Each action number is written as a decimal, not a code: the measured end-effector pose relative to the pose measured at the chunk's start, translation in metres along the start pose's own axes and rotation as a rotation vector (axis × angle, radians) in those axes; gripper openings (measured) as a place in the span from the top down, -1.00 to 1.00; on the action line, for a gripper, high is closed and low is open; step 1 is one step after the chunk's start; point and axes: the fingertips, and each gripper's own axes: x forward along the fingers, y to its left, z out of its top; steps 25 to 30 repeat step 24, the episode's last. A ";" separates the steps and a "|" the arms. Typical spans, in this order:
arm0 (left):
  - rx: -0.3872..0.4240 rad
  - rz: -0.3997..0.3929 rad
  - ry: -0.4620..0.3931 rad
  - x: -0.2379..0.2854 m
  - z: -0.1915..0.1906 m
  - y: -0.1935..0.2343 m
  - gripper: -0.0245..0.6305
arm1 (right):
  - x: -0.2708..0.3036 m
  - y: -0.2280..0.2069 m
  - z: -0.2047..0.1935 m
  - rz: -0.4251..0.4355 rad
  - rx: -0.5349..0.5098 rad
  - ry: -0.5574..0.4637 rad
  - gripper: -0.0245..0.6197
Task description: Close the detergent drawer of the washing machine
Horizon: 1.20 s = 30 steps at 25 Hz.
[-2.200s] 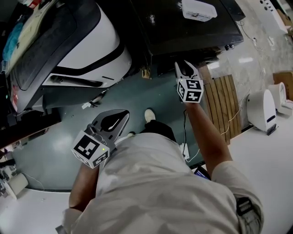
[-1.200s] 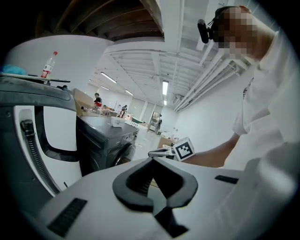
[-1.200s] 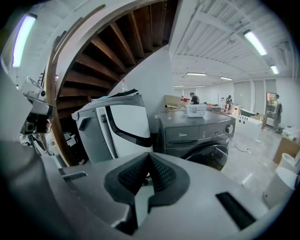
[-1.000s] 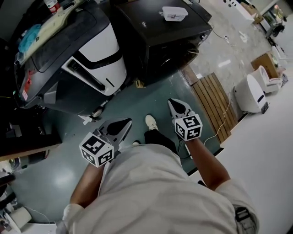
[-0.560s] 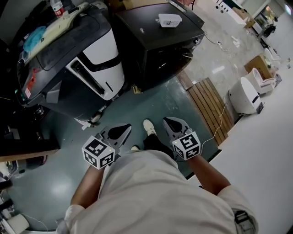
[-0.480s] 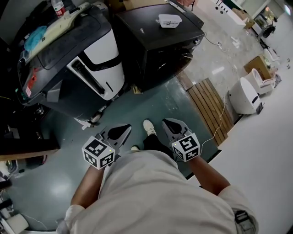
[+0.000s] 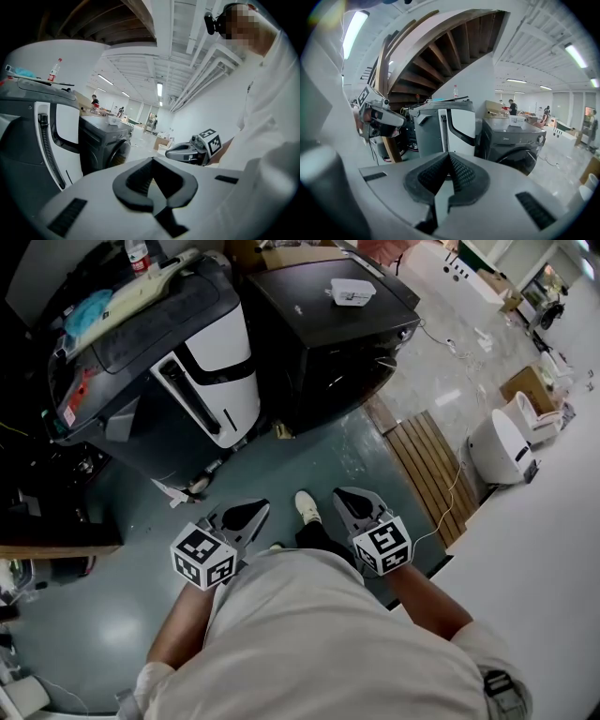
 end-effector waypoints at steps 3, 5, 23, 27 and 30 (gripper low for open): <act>0.000 -0.002 0.000 -0.003 -0.002 -0.003 0.94 | -0.003 0.003 0.004 -0.001 -0.011 -0.010 0.91; 0.001 -0.001 -0.002 -0.004 -0.002 -0.005 0.94 | -0.005 0.005 0.006 0.000 -0.022 -0.012 0.91; 0.013 -0.019 -0.018 -0.009 0.004 -0.014 0.94 | -0.015 0.014 0.013 -0.001 -0.048 -0.027 0.91; 0.015 -0.020 -0.019 -0.009 0.005 -0.015 0.94 | -0.016 0.014 0.014 -0.002 -0.049 -0.028 0.91; 0.015 -0.020 -0.019 -0.009 0.005 -0.015 0.94 | -0.016 0.014 0.014 -0.002 -0.049 -0.028 0.91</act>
